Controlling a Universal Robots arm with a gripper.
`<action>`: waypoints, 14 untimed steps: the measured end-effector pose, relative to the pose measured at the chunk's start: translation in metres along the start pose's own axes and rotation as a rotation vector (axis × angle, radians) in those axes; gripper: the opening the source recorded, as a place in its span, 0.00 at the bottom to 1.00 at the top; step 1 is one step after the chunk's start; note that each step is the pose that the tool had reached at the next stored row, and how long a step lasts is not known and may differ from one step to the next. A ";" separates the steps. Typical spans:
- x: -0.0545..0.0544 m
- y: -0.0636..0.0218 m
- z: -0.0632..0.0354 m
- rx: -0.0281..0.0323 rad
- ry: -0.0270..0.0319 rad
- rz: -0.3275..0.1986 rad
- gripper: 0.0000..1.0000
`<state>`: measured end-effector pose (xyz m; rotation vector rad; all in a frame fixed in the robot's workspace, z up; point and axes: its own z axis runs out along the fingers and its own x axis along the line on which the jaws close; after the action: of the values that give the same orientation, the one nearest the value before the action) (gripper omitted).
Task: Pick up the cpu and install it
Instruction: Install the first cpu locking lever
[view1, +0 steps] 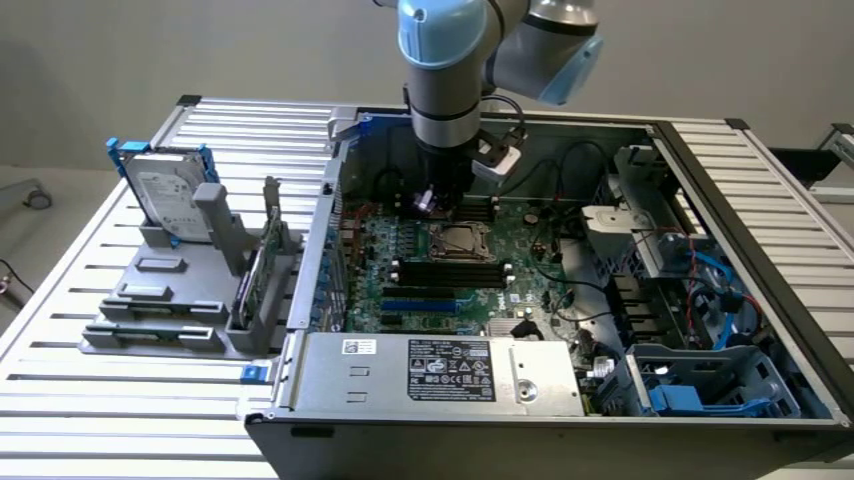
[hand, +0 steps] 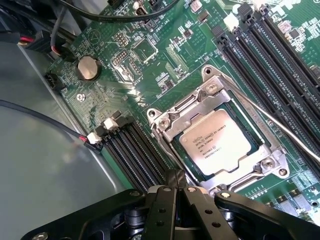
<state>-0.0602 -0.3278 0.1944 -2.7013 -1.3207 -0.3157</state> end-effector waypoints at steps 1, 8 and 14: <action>0.000 0.0003 0.0001 -0.0001 -0.0003 -0.001 0.11; 0.002 0.0026 0.0005 0.0002 -0.0016 -0.006 0.11; 0.004 0.0052 0.0009 0.0014 -0.0019 -0.011 0.11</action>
<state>-0.0535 -0.3277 0.1944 -2.6947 -1.3363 -0.3133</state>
